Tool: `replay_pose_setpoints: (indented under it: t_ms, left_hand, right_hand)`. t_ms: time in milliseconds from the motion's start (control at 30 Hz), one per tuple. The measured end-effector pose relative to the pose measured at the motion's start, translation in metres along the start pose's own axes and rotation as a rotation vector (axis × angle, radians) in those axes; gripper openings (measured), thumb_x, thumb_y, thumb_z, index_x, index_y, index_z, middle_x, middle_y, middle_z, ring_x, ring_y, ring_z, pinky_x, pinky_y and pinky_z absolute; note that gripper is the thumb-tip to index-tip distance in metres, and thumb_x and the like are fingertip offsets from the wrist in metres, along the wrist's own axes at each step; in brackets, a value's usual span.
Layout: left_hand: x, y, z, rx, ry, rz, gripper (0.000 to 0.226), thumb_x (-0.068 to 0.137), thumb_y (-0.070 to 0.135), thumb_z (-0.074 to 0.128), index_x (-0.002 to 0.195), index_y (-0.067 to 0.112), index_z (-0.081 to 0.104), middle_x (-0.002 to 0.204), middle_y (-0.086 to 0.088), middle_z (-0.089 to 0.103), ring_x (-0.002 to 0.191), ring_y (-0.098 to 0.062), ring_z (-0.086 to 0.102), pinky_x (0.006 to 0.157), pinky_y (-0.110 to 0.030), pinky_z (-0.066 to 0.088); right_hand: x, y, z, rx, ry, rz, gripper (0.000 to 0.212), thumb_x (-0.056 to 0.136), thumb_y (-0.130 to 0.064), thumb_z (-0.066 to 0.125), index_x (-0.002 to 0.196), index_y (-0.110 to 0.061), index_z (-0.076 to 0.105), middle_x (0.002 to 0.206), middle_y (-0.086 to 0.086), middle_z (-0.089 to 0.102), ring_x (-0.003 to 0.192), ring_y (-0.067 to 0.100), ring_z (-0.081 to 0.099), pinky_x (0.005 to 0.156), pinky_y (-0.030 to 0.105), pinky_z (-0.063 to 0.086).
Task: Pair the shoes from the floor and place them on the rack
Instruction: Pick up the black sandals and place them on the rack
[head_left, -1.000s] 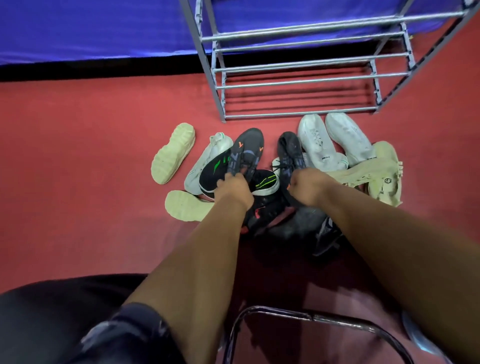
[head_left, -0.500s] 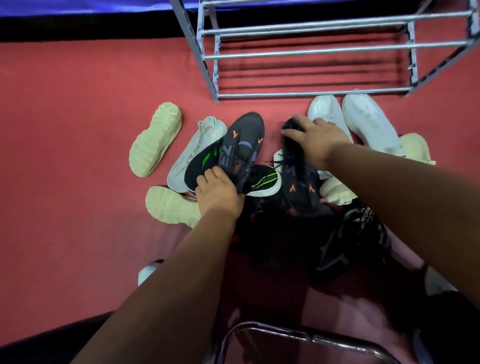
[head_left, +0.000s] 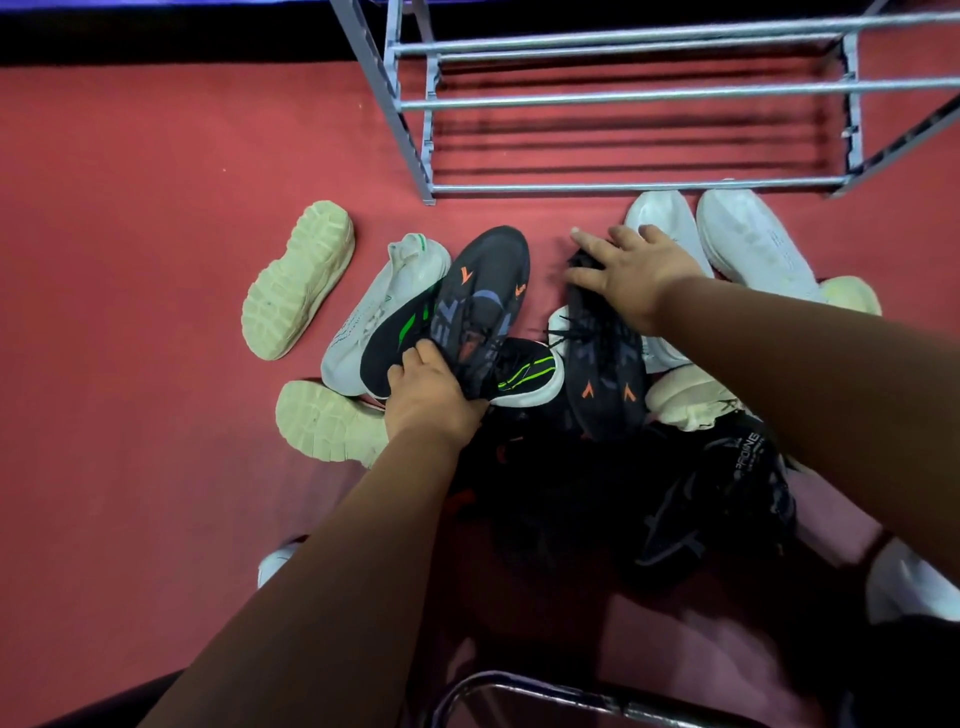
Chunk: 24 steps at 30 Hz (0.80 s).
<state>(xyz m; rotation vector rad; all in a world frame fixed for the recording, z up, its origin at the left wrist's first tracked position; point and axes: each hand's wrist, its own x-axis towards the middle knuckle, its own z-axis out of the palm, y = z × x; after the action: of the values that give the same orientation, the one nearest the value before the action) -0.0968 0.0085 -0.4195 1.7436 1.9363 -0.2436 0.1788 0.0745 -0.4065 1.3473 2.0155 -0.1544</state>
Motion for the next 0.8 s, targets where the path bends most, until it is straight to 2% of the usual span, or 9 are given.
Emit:
replay_pose_setpoints:
  t_ms: [167,333,433,500,533,600,633,733,800]
  left_hand:
    - [0.004,-0.001,-0.007,-0.036,-0.043,-0.058,0.091,0.063,0.052,0.088,0.129,0.012,0.04,0.134,-0.007,0.048,0.124,-0.035,0.044,0.098,-0.047,0.045]
    - [0.011,0.006,-0.031,-0.089,-0.122,-0.148,0.096,0.055,0.052,0.087,0.134,0.017,0.045,0.134,-0.005,0.05,0.125,-0.033,0.049,0.102,-0.046,0.048]
    - [0.014,0.015,-0.046,-0.173,-0.152,-0.186,0.096,0.053,0.049,0.087,0.134,0.018,0.048,0.133,-0.004,0.054,0.124,-0.032,0.055,0.103,-0.047,0.049]
    - [0.017,0.023,-0.054,-0.239,-0.164,-0.192,0.081,0.053,0.046,0.088,0.123,0.019,0.056,0.122,-0.002,0.062,0.116,-0.03,0.062,0.097,-0.04,0.051]
    - [0.019,0.028,-0.057,-0.273,-0.166,-0.189,0.073,0.054,0.046,0.088,0.116,0.02,0.06,0.115,0.0,0.067,0.11,-0.029,0.065,0.093,-0.038,0.052]
    - [0.023,0.039,-0.063,-0.32,-0.156,-0.157,0.067,0.058,0.048,0.088,0.116,0.022,0.067,0.108,0.002,0.072,0.103,-0.027,0.068,0.094,-0.038,0.054]
    - [0.026,0.044,-0.065,-0.324,-0.139,-0.131,0.063,0.061,0.05,0.087,0.116,0.025,0.07,0.104,0.002,0.073,0.1,-0.027,0.068,0.093,-0.037,0.054]
    - [0.033,0.057,-0.072,-0.315,-0.092,-0.084,0.051,0.067,0.053,0.084,0.108,0.025,0.074,0.082,0.008,0.068,0.082,-0.023,0.064,0.078,-0.031,0.049]
    - [0.04,0.064,-0.076,-0.314,-0.079,-0.075,0.048,0.068,0.052,0.084,0.106,0.024,0.074,0.079,0.007,0.066,0.08,-0.023,0.064,0.076,-0.031,0.05]
  right_hand:
    - [-0.008,0.012,0.001,-0.096,0.099,-0.034,0.08,0.102,-0.025,0.053,0.166,-0.038,0.007,0.175,0.002,-0.019,0.157,0.035,0.018,0.12,0.051,0.027]
    - [-0.028,0.026,-0.007,-0.18,0.214,0.014,0.072,0.104,-0.026,0.044,0.167,-0.033,0.008,0.172,0.005,-0.027,0.155,0.043,0.016,0.117,0.059,0.031]
    - [-0.044,0.038,-0.017,-0.166,0.207,0.102,0.08,0.098,-0.027,0.055,0.165,-0.029,0.013,0.172,0.008,-0.025,0.151,0.047,0.021,0.113,0.065,0.034]
    - [-0.055,0.047,-0.024,-0.132,0.163,0.149,0.086,0.09,-0.031,0.064,0.163,-0.025,0.018,0.173,0.008,-0.011,0.145,0.046,0.029,0.111,0.067,0.036]
    - [-0.06,0.052,-0.027,-0.104,0.146,0.164,0.084,0.088,-0.032,0.066,0.16,-0.024,0.023,0.171,0.007,0.003,0.14,0.045,0.035,0.108,0.066,0.038]
    - [-0.068,0.061,-0.029,-0.046,0.155,0.177,0.072,0.085,-0.037,0.066,0.149,-0.025,0.036,0.156,0.004,0.031,0.124,0.04,0.046,0.098,0.058,0.045]
    - [-0.071,0.065,-0.029,-0.021,0.168,0.18,0.068,0.083,-0.042,0.067,0.144,-0.026,0.04,0.146,0.003,0.038,0.118,0.038,0.048,0.092,0.053,0.047]
    - [-0.076,0.076,-0.021,0.059,0.18,0.192,0.071,0.074,-0.054,0.072,0.134,-0.027,0.045,0.13,0.002,0.045,0.111,0.034,0.05,0.079,0.043,0.051]
    - [-0.079,0.082,-0.011,0.126,0.182,0.221,0.075,0.069,-0.059,0.074,0.13,-0.025,0.048,0.124,0.002,0.046,0.108,0.033,0.05,0.072,0.041,0.051]
